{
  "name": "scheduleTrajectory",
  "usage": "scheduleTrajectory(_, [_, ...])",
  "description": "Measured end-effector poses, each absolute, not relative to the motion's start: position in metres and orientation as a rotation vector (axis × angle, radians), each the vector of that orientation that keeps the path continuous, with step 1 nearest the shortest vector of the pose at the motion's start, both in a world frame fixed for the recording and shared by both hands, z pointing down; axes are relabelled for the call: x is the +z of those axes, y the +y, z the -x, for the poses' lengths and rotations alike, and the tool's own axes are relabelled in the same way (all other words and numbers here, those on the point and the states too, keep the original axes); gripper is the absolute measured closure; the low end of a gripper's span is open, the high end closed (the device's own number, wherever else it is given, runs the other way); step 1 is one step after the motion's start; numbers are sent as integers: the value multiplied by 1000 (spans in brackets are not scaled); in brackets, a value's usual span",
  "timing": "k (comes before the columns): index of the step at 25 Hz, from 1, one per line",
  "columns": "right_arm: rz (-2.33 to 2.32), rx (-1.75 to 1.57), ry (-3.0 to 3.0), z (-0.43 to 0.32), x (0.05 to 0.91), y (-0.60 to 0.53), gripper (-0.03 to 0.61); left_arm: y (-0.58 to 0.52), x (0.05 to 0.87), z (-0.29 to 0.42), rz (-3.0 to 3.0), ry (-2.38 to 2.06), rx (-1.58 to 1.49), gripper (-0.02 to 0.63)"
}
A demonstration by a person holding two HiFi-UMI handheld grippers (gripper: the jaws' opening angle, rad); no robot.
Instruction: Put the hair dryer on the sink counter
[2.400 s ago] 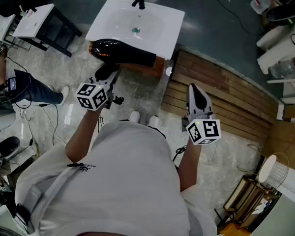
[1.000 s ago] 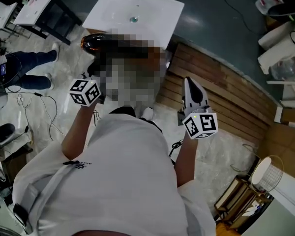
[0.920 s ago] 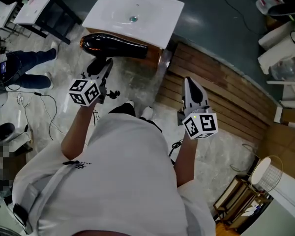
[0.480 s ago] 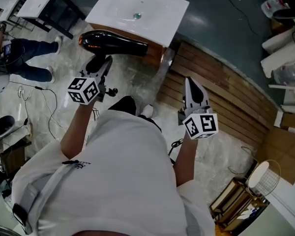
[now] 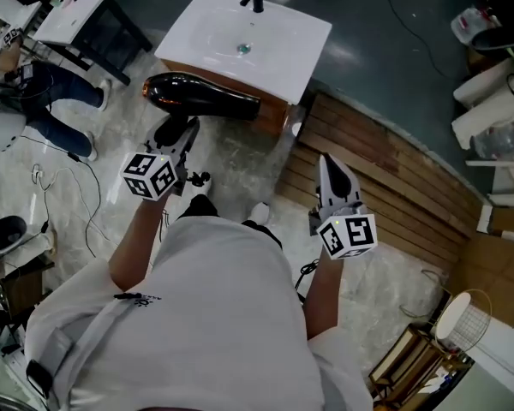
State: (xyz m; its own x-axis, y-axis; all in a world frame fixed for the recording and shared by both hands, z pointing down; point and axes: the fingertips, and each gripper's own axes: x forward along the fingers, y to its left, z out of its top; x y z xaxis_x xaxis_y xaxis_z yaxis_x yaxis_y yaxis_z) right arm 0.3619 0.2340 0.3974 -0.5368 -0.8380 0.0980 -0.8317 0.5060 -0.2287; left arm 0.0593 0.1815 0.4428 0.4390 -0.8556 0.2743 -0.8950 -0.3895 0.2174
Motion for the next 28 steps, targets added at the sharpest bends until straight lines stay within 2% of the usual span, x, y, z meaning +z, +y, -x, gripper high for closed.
scheduleTrajectory(28, [1567, -346, 2685, -163, 380, 170, 571, 97, 443, 111, -2421, -1380, 150, 433])
